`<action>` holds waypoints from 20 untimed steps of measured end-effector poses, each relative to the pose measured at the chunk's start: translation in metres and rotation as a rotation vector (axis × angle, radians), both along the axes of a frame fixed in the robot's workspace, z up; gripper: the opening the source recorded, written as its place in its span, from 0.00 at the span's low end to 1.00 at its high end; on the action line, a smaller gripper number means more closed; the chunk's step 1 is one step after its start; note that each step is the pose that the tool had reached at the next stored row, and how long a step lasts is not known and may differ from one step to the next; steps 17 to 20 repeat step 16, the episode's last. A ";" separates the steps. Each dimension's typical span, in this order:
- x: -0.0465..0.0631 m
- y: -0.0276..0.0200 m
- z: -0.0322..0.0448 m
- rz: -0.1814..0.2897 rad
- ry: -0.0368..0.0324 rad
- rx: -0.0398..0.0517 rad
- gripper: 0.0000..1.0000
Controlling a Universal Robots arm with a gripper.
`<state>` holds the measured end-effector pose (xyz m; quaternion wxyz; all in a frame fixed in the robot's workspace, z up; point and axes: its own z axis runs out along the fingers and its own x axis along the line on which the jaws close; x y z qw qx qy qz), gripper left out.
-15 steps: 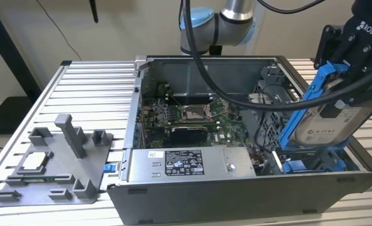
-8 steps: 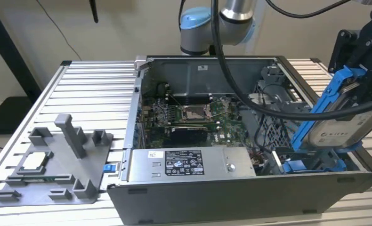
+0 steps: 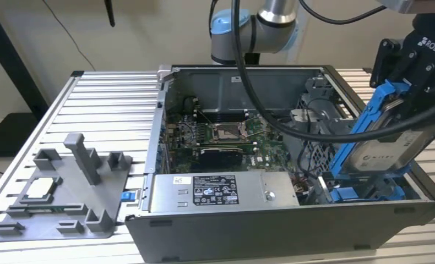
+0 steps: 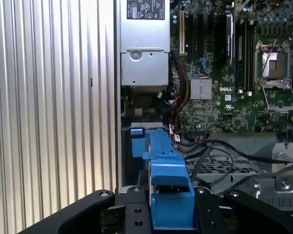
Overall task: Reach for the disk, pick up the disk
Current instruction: 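Pick up the disk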
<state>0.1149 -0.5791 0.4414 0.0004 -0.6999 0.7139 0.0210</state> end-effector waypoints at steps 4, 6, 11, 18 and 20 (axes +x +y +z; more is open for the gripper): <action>0.000 0.0012 -0.0008 0.039 0.0000 -0.0002 0.00; 0.001 0.0027 -0.0016 0.043 0.0001 0.0000 0.00; 0.005 0.0032 -0.0021 0.044 0.0003 0.0001 0.00; 0.005 0.0033 -0.0021 0.044 0.0003 0.0001 0.00; 0.005 0.0033 -0.0021 0.044 0.0003 0.0001 0.00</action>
